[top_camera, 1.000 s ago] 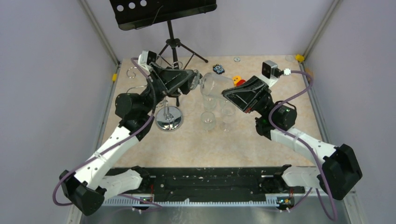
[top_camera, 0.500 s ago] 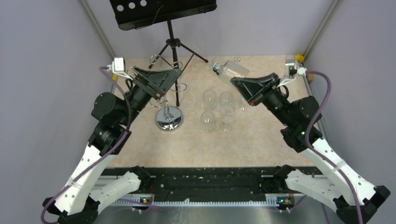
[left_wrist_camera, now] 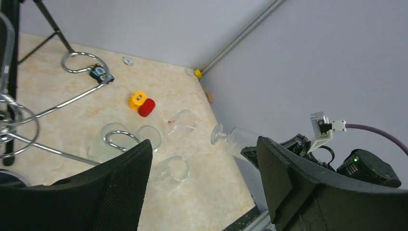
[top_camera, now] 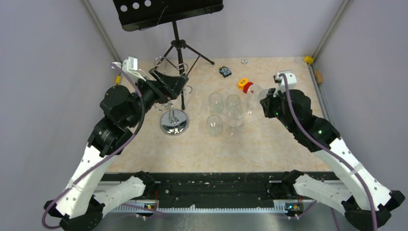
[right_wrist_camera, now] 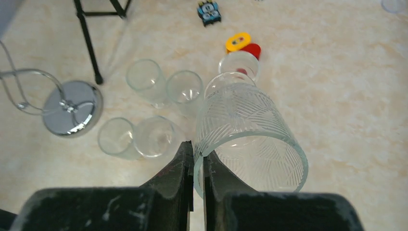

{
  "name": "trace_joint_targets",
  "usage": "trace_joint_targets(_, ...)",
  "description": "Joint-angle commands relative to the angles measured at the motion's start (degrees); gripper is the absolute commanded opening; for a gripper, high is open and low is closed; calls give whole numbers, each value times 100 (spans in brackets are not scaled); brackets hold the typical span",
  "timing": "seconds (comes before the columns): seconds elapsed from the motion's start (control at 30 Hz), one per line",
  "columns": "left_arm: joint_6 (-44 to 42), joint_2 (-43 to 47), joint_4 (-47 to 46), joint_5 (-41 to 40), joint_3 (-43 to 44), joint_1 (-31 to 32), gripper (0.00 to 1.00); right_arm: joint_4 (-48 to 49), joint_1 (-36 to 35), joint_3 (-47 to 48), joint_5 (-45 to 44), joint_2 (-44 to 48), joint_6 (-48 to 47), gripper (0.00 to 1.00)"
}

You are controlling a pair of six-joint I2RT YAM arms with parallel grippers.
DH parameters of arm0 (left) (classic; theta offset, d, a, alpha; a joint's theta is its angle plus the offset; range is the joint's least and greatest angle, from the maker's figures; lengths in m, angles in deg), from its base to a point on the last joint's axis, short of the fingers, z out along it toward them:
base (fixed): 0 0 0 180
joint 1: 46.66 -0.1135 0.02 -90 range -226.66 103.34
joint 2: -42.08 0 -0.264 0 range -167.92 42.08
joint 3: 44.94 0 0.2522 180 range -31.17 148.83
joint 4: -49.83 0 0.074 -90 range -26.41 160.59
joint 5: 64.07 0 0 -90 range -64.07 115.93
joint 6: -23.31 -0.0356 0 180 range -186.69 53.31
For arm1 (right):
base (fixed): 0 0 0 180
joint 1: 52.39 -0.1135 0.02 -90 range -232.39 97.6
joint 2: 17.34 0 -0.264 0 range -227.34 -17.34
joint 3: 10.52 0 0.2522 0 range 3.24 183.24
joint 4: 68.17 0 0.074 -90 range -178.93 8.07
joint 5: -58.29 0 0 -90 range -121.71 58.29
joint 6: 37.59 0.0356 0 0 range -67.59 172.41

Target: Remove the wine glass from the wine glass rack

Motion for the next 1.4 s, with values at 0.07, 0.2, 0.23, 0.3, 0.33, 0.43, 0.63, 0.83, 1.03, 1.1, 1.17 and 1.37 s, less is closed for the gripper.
trace_joint_targets(0.07,-712,350,319,-759,320,17,85,-630,10,345,-411,-172,-317,0)
trace_joint_targets(0.2,-965,410,585,-950,448,19,85,-863,12,276,50,-447,-293,0)
trace_joint_targets(0.23,-1026,424,661,-984,494,17,85,-842,10,223,242,-497,-270,0)
trace_joint_targets(0.3,-1151,457,855,-1043,587,19,86,-773,7,66,474,-588,-226,0)
trace_joint_targets(0.33,-1225,469,959,-1088,630,13,86,-765,9,9,545,-650,-195,0)
trace_joint_targets(0.43,-1505,487,1292,-1282,779,17,86,-747,38,-157,591,-909,-115,0)
trace_joint_targets(0.63,-1856,505,1697,-1775,876,12,87,-461,80,-576,667,-1295,67,0)
trace_joint_targets(0.83,-1968,568,1746,-1816,861,11,87,-288,185,-921,792,-1525,255,0)
trace_joint_targets(1.03,-2112,696,1596,-1670,848,12,88,-23,431,-1209,1033,-1823,329,0)
trace_joint_targets(1.1,-2151,739,1561,-1658,836,11,88,7,479,-1246,1028,-1942,343,0)
trace_joint_targets(1.17,-2179,777,1536,-1650,823,12,88,2,509,-1241,946,-2074,404,6)
trace_joint_targets(1.37,-2191,840,1469,-1612,754,21,89,26,537,-1177,880,-2302,488,23)
